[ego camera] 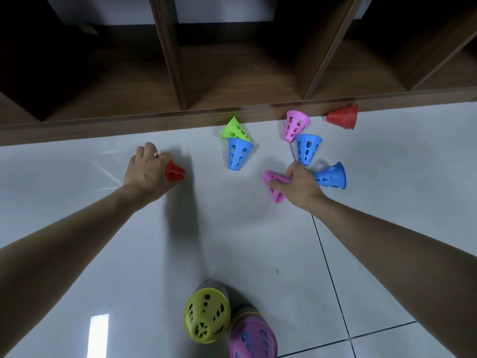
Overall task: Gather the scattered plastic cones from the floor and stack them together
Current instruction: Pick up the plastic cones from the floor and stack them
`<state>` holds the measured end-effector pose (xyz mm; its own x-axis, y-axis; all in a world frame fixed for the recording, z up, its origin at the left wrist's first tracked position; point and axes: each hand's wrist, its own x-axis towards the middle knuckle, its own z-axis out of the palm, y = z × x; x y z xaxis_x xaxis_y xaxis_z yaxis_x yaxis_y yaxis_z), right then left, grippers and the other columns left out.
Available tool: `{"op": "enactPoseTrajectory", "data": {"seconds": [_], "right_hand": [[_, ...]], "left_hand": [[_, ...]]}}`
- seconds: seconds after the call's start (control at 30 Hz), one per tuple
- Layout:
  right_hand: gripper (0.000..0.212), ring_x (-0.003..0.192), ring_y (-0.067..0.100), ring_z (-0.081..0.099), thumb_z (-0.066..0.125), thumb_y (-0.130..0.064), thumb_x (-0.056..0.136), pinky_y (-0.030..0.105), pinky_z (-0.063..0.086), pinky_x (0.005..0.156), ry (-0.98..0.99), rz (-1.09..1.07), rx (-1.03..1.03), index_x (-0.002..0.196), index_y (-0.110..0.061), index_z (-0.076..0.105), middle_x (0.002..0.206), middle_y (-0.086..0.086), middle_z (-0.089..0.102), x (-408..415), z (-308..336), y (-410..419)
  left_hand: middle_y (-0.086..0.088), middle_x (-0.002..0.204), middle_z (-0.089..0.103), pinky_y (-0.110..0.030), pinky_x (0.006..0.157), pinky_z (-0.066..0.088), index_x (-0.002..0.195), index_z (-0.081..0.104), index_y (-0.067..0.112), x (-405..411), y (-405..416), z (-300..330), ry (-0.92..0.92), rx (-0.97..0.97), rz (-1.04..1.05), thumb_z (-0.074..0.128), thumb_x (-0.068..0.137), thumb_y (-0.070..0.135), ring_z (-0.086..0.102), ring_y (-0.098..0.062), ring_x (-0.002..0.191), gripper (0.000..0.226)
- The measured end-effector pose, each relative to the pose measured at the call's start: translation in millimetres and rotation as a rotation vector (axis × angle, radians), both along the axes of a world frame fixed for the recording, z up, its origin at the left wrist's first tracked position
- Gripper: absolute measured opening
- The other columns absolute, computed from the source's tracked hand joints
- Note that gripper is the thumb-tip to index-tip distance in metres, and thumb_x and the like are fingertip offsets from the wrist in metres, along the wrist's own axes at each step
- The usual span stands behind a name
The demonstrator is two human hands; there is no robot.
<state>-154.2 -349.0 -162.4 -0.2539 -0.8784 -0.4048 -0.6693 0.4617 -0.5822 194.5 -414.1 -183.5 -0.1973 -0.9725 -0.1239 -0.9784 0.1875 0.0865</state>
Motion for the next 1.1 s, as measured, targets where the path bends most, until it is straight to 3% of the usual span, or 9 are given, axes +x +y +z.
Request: {"op": "enactPoseTrajectory", "data": {"seconds": [0.07, 0.2, 0.27, 0.4, 0.53, 0.67, 0.8, 0.97, 1.1], "right_hand": [[0.05, 0.067, 0.009, 0.058, 0.079, -0.037, 0.082, 0.032, 0.052, 0.067, 0.058, 0.046, 0.102, 0.105, -0.011, 0.043, 0.08, -0.002, 0.057, 7.1, 3.1, 3.3], [0.062, 0.1, 0.026, 0.06, 0.077, -0.042, 0.076, 0.037, 0.055, 0.082, 0.244, 0.23, 0.267, 0.123, -0.015, 0.046, 0.115, 0.004, 0.054, 15.2, 2.3, 11.3], [0.048, 0.093, 0.022, 0.063, 0.075, -0.044, 0.077, 0.033, 0.054, 0.076, 0.23, 0.224, 0.294, 0.109, -0.016, 0.053, 0.108, 0.004, 0.059, 15.6, 2.7, 18.3], [0.025, 0.05, -0.004, 0.06, 0.076, -0.031, 0.084, 0.011, 0.037, 0.046, -0.073, 0.075, 0.161, 0.08, -0.018, 0.055, 0.074, -0.008, 0.057, 14.7, 15.8, 37.3], [0.028, 0.068, 0.009, 0.054, 0.079, -0.04, 0.081, 0.023, 0.038, 0.059, -0.184, 0.039, 0.033, 0.086, -0.016, 0.064, 0.078, -0.006, 0.057, 15.6, 33.5, 58.5], [0.03, 0.063, 0.011, 0.048, 0.079, -0.038, 0.081, 0.025, 0.035, 0.06, -0.349, -0.043, -0.052, 0.08, -0.015, 0.06, 0.069, -0.006, 0.053, 17.6, 61.5, 85.5], [0.035, 0.073, 0.013, 0.058, 0.081, -0.04, 0.078, 0.031, 0.043, 0.072, -0.471, -0.007, -0.159, 0.092, -0.012, 0.065, 0.083, 0.012, 0.067, 28.3, 87.7, 125.2], [0.036, 0.068, 0.003, 0.055, 0.087, -0.037, 0.073, 0.02, 0.046, 0.067, -0.338, 0.154, -0.312, 0.091, -0.02, 0.061, 0.08, -0.016, 0.064, 45.8, 113.2, 186.7], [0.046, 0.072, 0.004, 0.052, 0.084, -0.047, 0.067, 0.023, 0.043, 0.069, -0.323, 0.319, -0.361, 0.092, -0.022, 0.055, 0.08, -0.016, 0.06, 58.5, 122.0, 225.2]], "left_hand": [[-0.018, 0.122, 0.047, -0.048, 0.094, 0.041, 0.11, 0.067, 0.016, 5.0, 5.0, 2.0, -0.028, -0.026, -0.059, 0.079, 0.074, 0.054, 0.044, -0.039, 0.111, 0.055], [-0.009, 0.099, 0.049, -0.044, 0.092, 0.038, 0.104, 0.067, 0.017, 7.0, 20.8, 10.7, 0.033, -0.018, -0.099, 0.067, 0.078, 0.068, 0.048, -0.034, 0.098, 0.057], [-0.004, 0.092, 0.049, -0.042, 0.086, 0.039, 0.099, 0.06, 0.016, 3.6, 34.2, 17.7, 0.157, 0.028, -0.053, 0.059, 0.078, 0.074, 0.049, -0.031, 0.092, 0.061], [0.001, 0.078, 0.046, -0.039, 0.072, 0.04, 0.079, 0.042, 0.024, -6.0, 68.8, 42.8, 0.462, 0.093, -0.098, 0.043, 0.083, 0.073, 0.045, -0.024, 0.075, 0.05], [0.002, 0.083, 0.047, -0.035, 0.07, 0.044, 0.084, 0.044, 0.022, -15.7, 109.9, 73.5, 0.647, 0.107, -0.16, 0.048, 0.09, 0.065, 0.047, -0.021, 0.079, 0.044], [0.007, 0.083, 0.044, -0.023, 0.067, 0.039, 0.085, 0.039, 0.027, -28.4, 157.8, 107.6, 0.737, 0.058, -0.263, 0.047, 0.095, 0.059, 0.046, -0.016, 0.076, 0.035], [0.007, 0.087, 0.045, -0.025, 0.069, 0.043, 0.092, 0.047, 0.021, -32.5, 198.4, 122.2, 0.657, 0.063, -0.443, 0.052, 0.096, 0.055, 0.048, -0.013, 0.078, 0.034], [0.009, 0.093, 0.048, -0.028, 0.076, 0.046, 0.104, 0.053, 0.022, -26.2, 223.2, 119.3, 0.454, 0.036, -0.564, 0.051, 0.095, 0.062, 0.049, -0.011, 0.082, 0.042], [0.009, 0.097, 0.053, -0.026, 0.083, 0.044, 0.109, 0.055, 0.023, -21.0, 232.0, 113.9, 0.335, 0.008, -0.633, 0.053, 0.092, 0.064, 0.05, -0.012, 0.088, 0.044]]}}
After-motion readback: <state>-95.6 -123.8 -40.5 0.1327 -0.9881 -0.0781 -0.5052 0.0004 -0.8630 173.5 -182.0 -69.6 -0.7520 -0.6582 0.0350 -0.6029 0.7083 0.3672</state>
